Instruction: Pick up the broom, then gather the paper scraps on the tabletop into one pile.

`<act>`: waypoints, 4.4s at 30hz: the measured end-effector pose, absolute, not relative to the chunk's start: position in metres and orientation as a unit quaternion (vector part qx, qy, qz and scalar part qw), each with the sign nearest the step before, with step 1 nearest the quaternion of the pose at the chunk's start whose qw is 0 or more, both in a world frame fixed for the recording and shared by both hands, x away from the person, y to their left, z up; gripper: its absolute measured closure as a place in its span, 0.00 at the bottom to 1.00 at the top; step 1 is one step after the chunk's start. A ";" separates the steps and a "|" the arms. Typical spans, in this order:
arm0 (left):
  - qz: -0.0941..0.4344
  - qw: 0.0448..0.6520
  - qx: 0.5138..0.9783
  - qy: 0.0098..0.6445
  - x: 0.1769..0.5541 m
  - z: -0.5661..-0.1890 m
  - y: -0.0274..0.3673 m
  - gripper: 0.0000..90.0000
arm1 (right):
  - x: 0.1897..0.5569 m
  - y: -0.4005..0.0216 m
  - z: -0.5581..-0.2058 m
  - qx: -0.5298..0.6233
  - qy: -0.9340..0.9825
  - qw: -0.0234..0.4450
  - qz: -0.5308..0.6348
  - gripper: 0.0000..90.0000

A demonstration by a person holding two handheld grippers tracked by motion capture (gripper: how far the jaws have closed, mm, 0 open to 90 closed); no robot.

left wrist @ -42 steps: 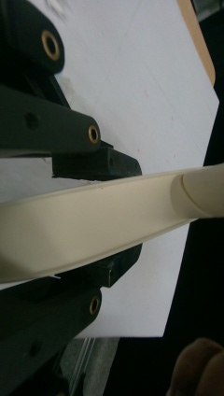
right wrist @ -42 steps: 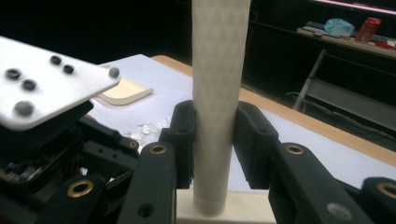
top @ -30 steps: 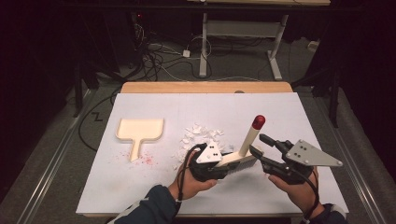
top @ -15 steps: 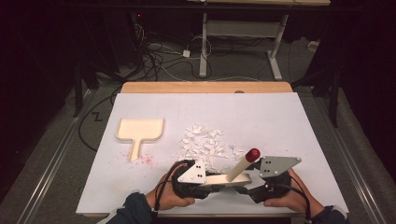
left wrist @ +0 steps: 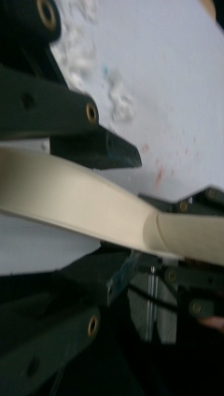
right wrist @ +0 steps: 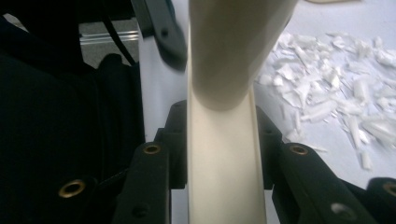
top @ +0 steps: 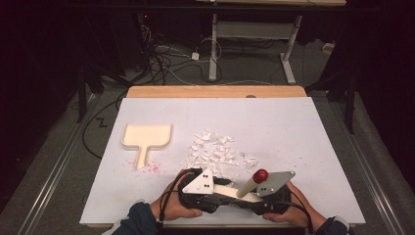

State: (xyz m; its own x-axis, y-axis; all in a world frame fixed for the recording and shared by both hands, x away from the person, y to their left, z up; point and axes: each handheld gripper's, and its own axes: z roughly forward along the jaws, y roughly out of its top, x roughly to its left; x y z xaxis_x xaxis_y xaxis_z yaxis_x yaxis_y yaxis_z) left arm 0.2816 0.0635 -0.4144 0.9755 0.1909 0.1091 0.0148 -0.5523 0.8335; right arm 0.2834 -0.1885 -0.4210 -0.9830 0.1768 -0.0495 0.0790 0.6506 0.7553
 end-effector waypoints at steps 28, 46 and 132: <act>0.278 0.369 0.846 0.265 0.267 -0.465 0.197 0.19 | 0.336 -0.251 -0.386 0.257 0.848 0.156 0.437 0.76; 0.281 0.360 0.837 0.302 0.251 -0.471 0.209 0.19 | 0.362 -0.254 -0.389 0.281 0.849 0.196 0.403 0.76; 0.251 0.375 0.841 0.297 0.255 -0.473 0.203 0.19 | 0.339 -0.157 -0.425 0.320 0.858 0.203 0.346 0.76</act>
